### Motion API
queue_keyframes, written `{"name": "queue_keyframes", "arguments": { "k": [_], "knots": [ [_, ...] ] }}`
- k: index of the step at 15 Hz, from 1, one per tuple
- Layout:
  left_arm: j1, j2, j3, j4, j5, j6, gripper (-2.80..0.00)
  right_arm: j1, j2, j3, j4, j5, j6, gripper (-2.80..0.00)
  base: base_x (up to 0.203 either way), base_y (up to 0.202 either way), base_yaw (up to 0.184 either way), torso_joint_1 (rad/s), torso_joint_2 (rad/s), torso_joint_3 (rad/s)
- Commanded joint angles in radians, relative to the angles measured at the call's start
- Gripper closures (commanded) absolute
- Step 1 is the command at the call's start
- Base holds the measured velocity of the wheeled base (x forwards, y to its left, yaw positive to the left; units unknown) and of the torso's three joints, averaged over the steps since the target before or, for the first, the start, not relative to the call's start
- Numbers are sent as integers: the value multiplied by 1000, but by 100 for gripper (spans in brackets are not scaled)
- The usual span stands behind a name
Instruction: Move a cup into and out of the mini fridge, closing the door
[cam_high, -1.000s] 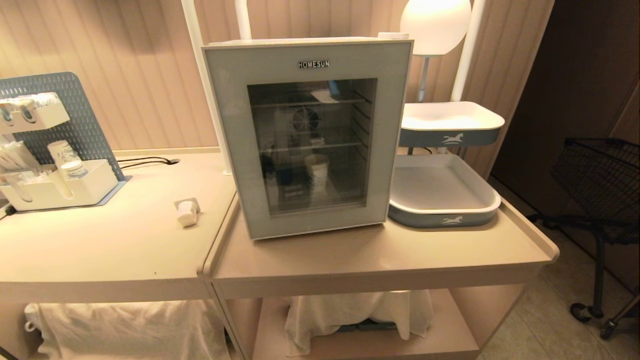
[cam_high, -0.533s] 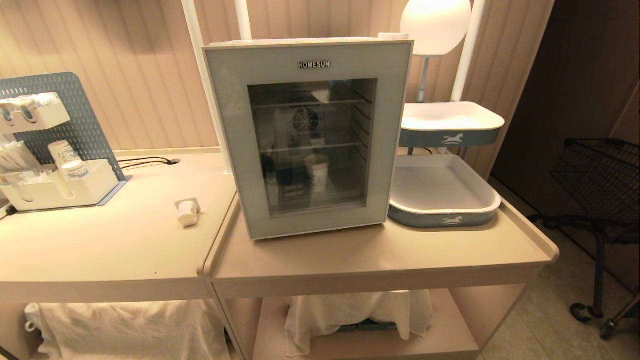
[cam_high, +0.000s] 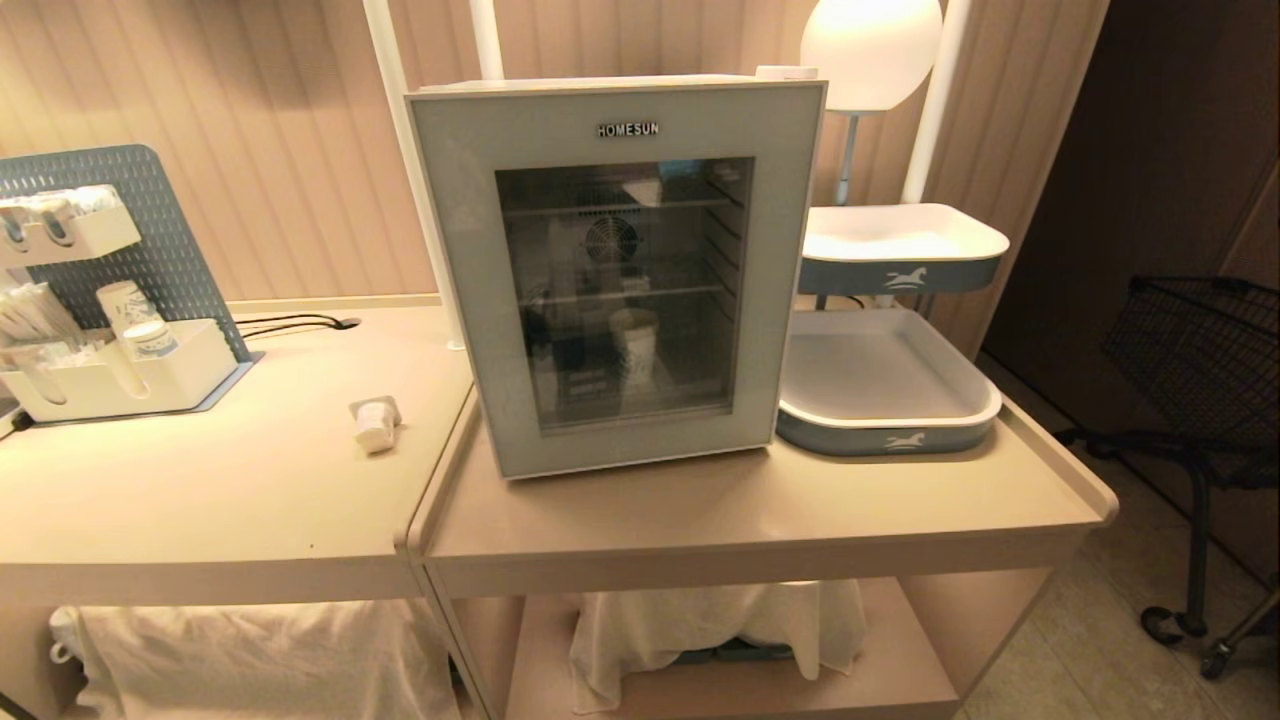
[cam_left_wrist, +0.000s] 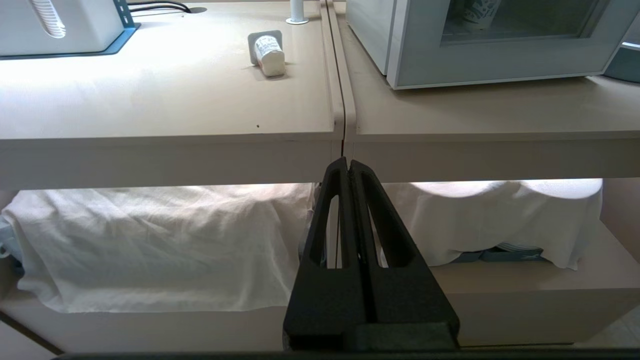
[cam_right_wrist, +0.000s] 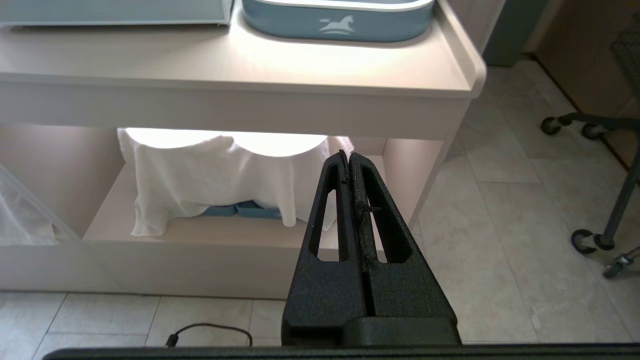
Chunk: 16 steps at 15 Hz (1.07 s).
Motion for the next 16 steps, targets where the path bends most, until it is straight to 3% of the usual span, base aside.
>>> {"name": "queue_keyframes", "arguments": {
  "k": [1, 5, 7, 9, 16],
  "knots": [
    [0, 1, 0, -1, -1, 4, 0, 0, 3, -3, 9, 5, -1, 0, 0, 0, 0, 0, 0, 0],
    [0, 1, -1, -3, 0, 10, 0, 0, 2, 0, -1, 2, 1, 0, 0, 0, 0, 0, 0, 0],
    [0, 1, 0, 20, -3, 70, 0, 0, 1, 5, -2, -5, 12, 0, 0, 0, 0, 0, 0, 0],
    [0, 1, 0, 19, -8, 72, 0, 0, 2, 15, -9, -29, 117, 0, 0, 0, 0, 0, 0, 0],
    [0, 1, 0, 8, 2, 22, 0, 0, 0, 19, -23, -40, 107, 0, 0, 0, 0, 0, 0, 0]
  ]
}}
